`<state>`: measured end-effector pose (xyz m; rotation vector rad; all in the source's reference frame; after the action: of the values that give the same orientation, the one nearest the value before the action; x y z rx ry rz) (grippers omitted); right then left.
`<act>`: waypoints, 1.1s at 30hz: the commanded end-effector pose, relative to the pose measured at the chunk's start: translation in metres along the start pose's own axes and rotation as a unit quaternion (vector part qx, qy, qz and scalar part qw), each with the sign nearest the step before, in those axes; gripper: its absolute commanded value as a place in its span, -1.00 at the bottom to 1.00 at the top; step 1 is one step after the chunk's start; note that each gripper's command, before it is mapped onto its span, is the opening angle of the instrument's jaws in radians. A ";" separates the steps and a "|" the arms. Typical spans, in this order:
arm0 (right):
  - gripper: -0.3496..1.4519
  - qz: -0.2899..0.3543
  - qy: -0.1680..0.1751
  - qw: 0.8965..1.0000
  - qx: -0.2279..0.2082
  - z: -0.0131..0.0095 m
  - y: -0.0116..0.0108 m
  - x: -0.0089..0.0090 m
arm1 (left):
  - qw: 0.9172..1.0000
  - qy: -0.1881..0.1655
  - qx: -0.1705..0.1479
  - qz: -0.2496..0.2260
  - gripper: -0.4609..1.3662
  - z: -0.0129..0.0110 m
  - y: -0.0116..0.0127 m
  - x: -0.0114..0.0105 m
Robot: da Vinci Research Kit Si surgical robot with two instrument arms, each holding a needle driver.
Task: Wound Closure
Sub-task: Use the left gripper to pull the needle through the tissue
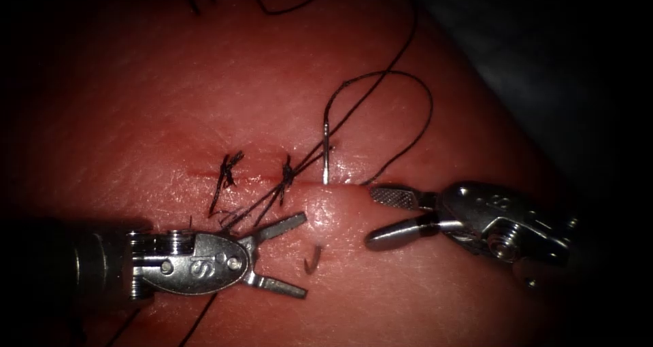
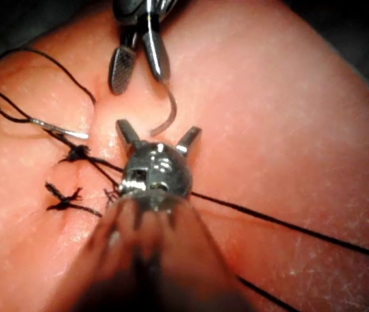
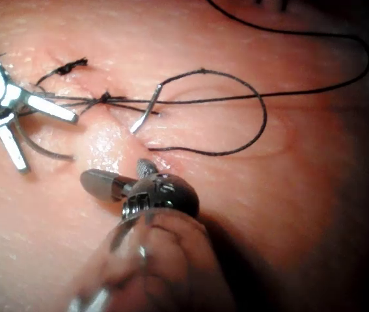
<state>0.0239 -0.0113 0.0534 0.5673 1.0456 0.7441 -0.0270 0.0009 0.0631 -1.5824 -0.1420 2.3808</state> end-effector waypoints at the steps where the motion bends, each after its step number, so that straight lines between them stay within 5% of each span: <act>1: 0.58 -0.002 0.000 1.000 -0.001 -0.0003 -0.0002 -0.0001 | 1.000 0.006 -0.003 0.002 0.27 0.0004 -0.0001 -0.0002; 6: 0.58 -0.010 -0.003 1.000 -0.006 -0.0019 -0.0006 -0.0003 | 1.000 0.017 -0.005 0.008 0.22 0.0020 -0.0003 -0.0001; 9: 0.58 -0.011 -0.005 1.000 -0.012 -0.0026 -0.0009 -0.0003 | 1.000 0.026 -0.005 -0.012 -0.31 0.0024 -0.0006 -0.0001; 10: 0.57 -0.010 -0.005 1.000 -0.014 -0.0027 -0.0011 -0.0005 | 0.999 0.029 -0.006 -0.026 -0.71 0.0025 -0.0008 -0.0001; 11: 0.56 -0.010 -0.005 1.000 -0.014 -0.0028 -0.0015 -0.0008 | 0.999 0.031 -0.010 -0.044 -0.88 0.0024 -0.0011 -0.0002; 17: 0.54 -0.034 -0.004 0.999 -0.013 -0.0020 -0.0043 -0.0025 | 0.989 0.037 -0.039 -0.137 -0.88 0.0012 -0.0012 -0.0005; 19: 0.53 -0.047 -0.005 0.999 -0.009 -0.0018 -0.0054 -0.0026 | 0.969 0.033 -0.055 -0.241 -0.88 0.0005 -0.0012 -0.0003; 22: 0.52 -0.069 -0.006 0.998 -0.006 -0.0010 -0.0069 -0.0029 | 0.946 0.033 -0.063 -0.317 -0.88 -0.0005 -0.0013 0.0003; 28: 0.48 -0.099 -0.017 0.995 -0.017 0.0012 -0.0083 -0.0032 | 0.903 0.059 -0.071 -0.419 -0.88 -0.0018 -0.0025 0.0022; 33: 0.47 -0.114 -0.031 0.993 -0.027 0.0029 -0.0080 -0.0039 | 0.851 0.065 -0.091 -0.512 -0.88 -0.0026 -0.0027 0.0039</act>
<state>0.0277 -0.0197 0.0512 0.4106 1.0104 0.5476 -0.0255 0.0042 0.0589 -1.2101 -0.9377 1.4225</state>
